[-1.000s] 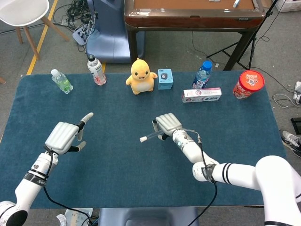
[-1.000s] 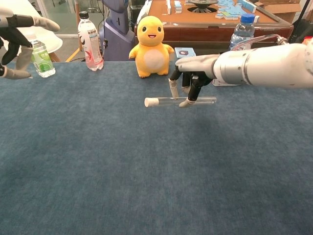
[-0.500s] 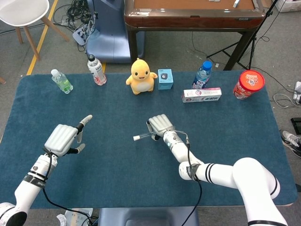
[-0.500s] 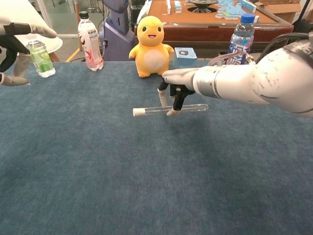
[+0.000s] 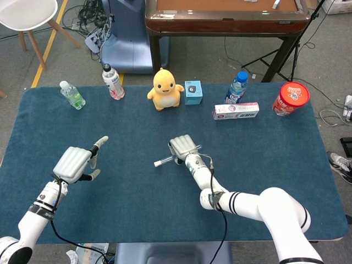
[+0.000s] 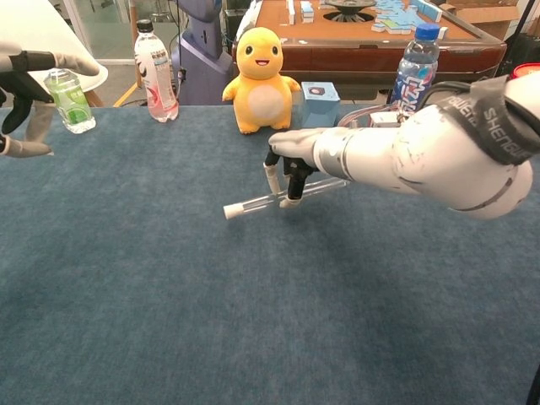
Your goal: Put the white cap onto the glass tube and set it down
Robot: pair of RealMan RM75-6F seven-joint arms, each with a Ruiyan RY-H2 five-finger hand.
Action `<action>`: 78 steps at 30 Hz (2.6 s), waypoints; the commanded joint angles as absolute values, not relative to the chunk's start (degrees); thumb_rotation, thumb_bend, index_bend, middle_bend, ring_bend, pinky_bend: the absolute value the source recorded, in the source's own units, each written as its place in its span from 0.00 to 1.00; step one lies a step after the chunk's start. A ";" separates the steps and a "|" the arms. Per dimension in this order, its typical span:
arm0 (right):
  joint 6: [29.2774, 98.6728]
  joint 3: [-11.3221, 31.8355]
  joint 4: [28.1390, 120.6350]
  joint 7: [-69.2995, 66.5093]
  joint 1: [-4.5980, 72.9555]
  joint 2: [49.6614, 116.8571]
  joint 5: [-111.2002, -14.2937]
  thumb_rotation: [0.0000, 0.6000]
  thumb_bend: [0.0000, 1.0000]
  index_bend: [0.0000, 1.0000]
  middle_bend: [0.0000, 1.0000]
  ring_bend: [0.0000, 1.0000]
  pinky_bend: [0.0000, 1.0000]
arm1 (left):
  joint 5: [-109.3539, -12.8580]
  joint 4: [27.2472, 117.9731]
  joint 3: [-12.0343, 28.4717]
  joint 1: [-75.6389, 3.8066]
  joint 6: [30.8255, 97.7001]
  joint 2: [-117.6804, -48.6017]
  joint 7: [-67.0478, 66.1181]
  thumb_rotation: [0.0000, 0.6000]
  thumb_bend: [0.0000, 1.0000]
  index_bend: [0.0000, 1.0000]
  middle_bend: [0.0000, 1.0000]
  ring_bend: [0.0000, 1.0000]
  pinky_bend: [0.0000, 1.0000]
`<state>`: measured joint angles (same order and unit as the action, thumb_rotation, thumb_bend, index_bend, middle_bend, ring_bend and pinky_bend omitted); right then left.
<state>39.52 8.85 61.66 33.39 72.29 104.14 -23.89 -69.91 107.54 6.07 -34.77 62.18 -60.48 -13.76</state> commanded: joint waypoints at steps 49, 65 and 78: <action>85.28 -5.13 104.26 17.88 29.29 62.34 -65.24 1.00 0.34 0.41 0.56 0.60 0.87 | -71.00 103.03 3.93 -17.77 83.44 -62.56 -14.81 1.00 0.28 0.02 0.37 0.40 0.49; 90.37 -6.05 106.02 17.19 17.74 60.83 -72.81 1.00 0.34 0.44 0.56 0.60 0.87 | -77.51 107.85 1.17 -11.81 89.36 -65.75 -20.63 1.00 0.28 0.02 0.36 0.40 0.49; 88.58 -3.70 104.89 15.55 14.15 60.72 -74.90 1.00 0.34 0.44 0.56 0.60 0.87 | -79.14 107.58 2.19 -10.95 88.81 -66.35 -20.83 1.00 0.28 0.02 0.36 0.40 0.49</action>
<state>88.67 -3.80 104.86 15.49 14.25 60.68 -74.79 -79.09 107.61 2.17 -10.99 88.81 -66.38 -20.83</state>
